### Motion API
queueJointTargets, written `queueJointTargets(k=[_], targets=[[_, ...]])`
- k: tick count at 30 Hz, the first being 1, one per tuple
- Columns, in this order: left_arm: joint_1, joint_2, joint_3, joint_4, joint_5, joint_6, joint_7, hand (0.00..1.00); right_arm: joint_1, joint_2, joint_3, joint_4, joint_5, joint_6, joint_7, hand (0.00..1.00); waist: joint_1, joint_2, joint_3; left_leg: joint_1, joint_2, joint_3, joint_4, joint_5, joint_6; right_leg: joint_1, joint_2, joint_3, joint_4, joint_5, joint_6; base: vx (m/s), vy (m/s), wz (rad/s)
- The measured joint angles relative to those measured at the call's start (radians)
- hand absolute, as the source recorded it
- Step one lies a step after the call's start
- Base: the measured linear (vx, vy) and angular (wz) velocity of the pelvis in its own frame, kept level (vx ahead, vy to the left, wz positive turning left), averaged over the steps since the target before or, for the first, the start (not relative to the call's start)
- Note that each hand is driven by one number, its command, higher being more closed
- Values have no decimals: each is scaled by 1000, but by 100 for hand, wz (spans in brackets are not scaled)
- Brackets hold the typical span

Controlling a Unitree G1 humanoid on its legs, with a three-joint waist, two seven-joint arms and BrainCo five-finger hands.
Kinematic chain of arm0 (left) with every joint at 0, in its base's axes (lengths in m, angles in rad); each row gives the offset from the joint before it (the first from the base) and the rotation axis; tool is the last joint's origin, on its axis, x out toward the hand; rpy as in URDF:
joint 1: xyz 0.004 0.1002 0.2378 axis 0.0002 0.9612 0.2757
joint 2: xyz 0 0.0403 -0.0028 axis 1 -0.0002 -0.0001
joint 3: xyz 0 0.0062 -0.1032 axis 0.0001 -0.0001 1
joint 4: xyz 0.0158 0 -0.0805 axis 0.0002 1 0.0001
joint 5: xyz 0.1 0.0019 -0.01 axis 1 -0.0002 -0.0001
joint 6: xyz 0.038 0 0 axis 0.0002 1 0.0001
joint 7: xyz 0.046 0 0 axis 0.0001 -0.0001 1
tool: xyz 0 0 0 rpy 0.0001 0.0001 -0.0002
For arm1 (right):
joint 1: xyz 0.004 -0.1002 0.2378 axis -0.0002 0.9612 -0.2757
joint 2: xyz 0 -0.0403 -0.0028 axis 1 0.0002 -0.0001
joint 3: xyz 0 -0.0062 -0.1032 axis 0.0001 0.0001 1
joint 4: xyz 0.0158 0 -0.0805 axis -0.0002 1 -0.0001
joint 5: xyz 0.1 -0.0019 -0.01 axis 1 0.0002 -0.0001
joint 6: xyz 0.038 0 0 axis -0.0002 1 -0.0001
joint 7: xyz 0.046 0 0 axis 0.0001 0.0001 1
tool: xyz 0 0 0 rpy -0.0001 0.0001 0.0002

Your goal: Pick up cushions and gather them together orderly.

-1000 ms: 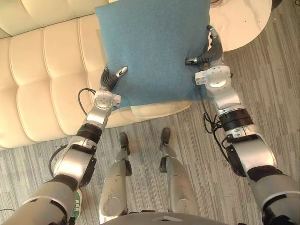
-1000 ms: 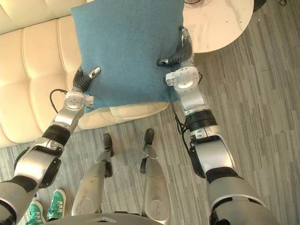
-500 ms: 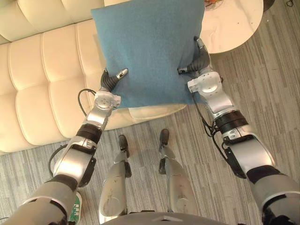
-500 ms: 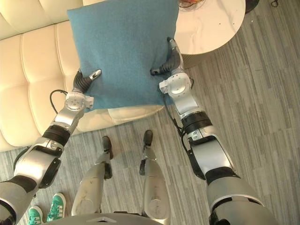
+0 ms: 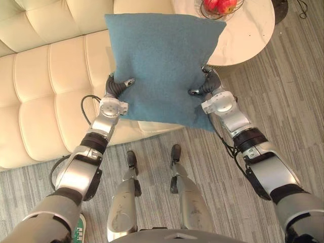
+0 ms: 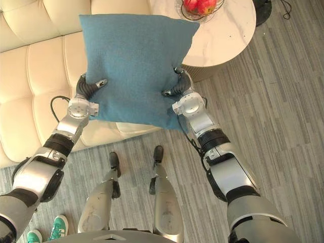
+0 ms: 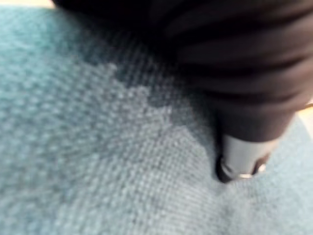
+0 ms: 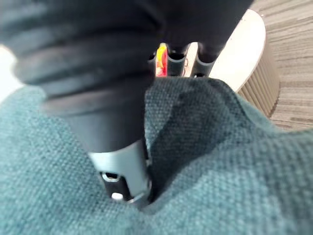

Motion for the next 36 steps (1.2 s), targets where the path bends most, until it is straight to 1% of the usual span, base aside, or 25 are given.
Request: queueJointTargets(k=[6, 9, 10, 12, 15, 20, 22, 24, 26, 27, 29, 31, 32, 34, 36], targets=[[-1, 0, -8, -11, -19, -11, 0, 100, 28, 2, -1, 0, 18, -18, 0, 100, 0, -1, 0, 25, 0, -12, -26, 13, -3, 20, 6, -5, -8, 0, 0, 2, -2, 1], [4, -1, -10, -34, -38, -17, 0, 100, 55, 10, -27, -5, 38, -39, -2, 100, 0, -3, 3, 33, -1, -27, -30, 15, -4, 35, 9, -12, -14, -1, -1, 15, -6, 7], [9, -1, -9, -46, -38, -17, 0, 100, 62, 13, -33, -7, 38, -42, -2, 100, 0, -3, 7, 39, -1, -27, -32, 16, -4, 40, 10, -12, -16, -1, -1, 24, -4, 4], [33, -1, -9, -104, -39, -19, 0, 100, 95, 34, -85, -42, 38, -42, -10, 100, -1, -3, 22, 60, -1, -29, -46, 19, -5, 60, 11, -16, -25, -1, -1, 12, -1, 2], [104, 0, -8, -195, -59, -36, 0, 100, 178, 81, -162, -121, 36, -50, -37, 100, -4, -4, 23, 71, -2, -31, -61, 21, -5, 74, 14, -21, -40, -1, -1, 45, 11, 3], [226, -3, -2, -313, -79, -44, 0, 100, 286, 145, -224, -236, 7, -51, -68, 100, -6, -5, 24, 111, -4, -31, -82, 19, -5, 121, 19, -22, -75, 0, -1, 71, 23, 0], [279, -5, 8, -376, -84, -44, 0, 100, 331, 168, -235, -283, -6, -51, -79, 100, -7, -4, 23, 127, -5, -31, -90, 18, -7, 139, 24, -24, -88, 0, -1, 82, 23, 1], [358, -14, 15, -462, -101, -44, 0, 100, 397, 208, -262, -337, -27, -49, -82, 100, -7, -4, 22, 153, -5, -33, -96, 16, -9, 170, 27, -27, -97, -3, 1, 89, 33, 1], [415, -37, 32, -518, -103, -44, 0, 100, 442, 221, -263, -372, -45, -43, -83, 100, -10, -4, 21, 175, -6, -38, -97, 14, -10, 194, 27, -29, -97, -8, 0, 60, 28, 5], [429, -41, 32, -534, -106, -44, 0, 100, 453, 225, -263, -380, -50, -41, -83, 100, -11, -3, 21, 181, -6, -41, -97, 14, -10, 200, 27, -30, -97, -10, 0, 33, 29, 10], [498, -46, 32, -612, -115, -44, 0, 100, 514, 247, -271, -448, -84, -33, -84, 100, -14, -3, 19, 202, -7, -53, -96, 9, -10, 229, 28, -39, -97, -17, 2, 17, 31, 12], [552, -47, 33, -657, -117, -45, 0, 100, 561, 258, -271, -498, -88, -28, -83, 100, -15, -3, 17, 221, -7, -57, -94, 5, -10, 251, 27, -44, -97, -21, 6, -3, 31, 10], [589, -49, 35, -681, -118, -45, 0, 100, 591, 268, -271, -528, -103, -26, -82, 100, -15, -3, 14, 235, -7, -61, -94, 2, -11, 266, 27, -48, -97, -24, 6, -11, 36, 13], [675, -90, 65, -728, -118, -45, -5, 100, 655, 296, -280, -580, -112, -26, -72, 100, -18, -1, -30, 242, -8, -76, -98, 0, -12, 280, 26, -60, -97, -31, 7, 7, 41, 15], [760, -129, 80, -776, -119, -45, -8, 100, 701, 322, -290, -612, -119, -26, -51, 100, -14, 0, -78, 268, -8, -79, -110, 0, -12, 301, 27, -63, -97, -42, 6, 39, 35, 8]])
